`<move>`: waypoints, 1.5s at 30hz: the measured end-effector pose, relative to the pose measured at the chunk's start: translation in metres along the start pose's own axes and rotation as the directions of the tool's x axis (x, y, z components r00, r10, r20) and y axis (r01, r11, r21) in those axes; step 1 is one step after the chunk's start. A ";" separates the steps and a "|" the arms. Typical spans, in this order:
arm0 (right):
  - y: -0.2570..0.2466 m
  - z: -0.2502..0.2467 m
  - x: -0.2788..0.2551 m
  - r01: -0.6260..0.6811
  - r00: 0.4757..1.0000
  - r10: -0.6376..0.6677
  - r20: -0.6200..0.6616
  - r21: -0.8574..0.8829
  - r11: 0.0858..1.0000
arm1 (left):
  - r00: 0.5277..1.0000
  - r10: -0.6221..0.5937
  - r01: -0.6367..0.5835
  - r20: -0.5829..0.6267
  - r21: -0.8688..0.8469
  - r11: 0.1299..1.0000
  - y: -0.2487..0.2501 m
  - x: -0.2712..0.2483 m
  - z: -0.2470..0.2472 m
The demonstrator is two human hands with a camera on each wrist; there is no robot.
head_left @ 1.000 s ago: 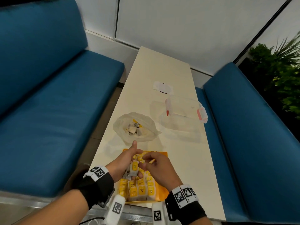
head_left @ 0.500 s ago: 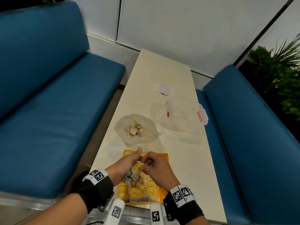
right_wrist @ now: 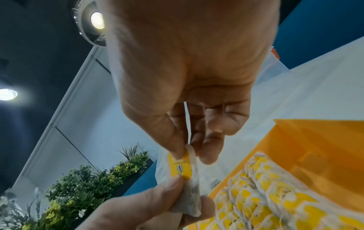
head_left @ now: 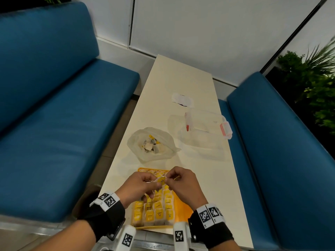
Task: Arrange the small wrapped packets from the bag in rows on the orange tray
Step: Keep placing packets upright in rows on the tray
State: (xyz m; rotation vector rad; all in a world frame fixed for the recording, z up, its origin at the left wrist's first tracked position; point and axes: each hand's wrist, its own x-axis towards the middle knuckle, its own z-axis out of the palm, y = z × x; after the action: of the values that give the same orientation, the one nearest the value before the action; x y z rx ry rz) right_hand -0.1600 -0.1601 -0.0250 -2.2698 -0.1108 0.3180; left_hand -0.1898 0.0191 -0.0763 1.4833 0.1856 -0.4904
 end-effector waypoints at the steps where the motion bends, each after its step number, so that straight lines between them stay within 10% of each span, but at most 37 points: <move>1: 0.000 0.000 0.001 0.007 1.000 -0.007 0.002 -0.020 1.000 | 1.000 0.014 -0.014 -0.005 0.010 1.000 0.001 0.000 0.000; 14: 0.007 -0.020 0.011 0.048 0.999 -0.046 0.019 -0.173 0.984 | 0.988 0.028 -0.013 -0.154 0.099 0.995 -0.001 0.008 -0.009; 23: 0.041 -0.038 0.021 0.002 0.999 0.013 0.030 -0.433 0.902 | 0.850 0.169 0.057 -0.500 0.405 0.912 -0.018 0.014 -0.036; 45: 0.090 -0.018 0.060 0.123 0.992 -0.093 0.083 -0.535 0.836 | 0.889 0.099 0.151 -0.448 0.490 0.858 -0.040 0.016 -0.038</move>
State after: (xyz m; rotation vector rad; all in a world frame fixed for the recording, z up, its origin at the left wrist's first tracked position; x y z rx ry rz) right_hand -0.1001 -0.2214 -0.0928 -2.8016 -0.4010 0.3155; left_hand -0.1857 0.0530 -0.1229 2.1228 0.4800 -0.1996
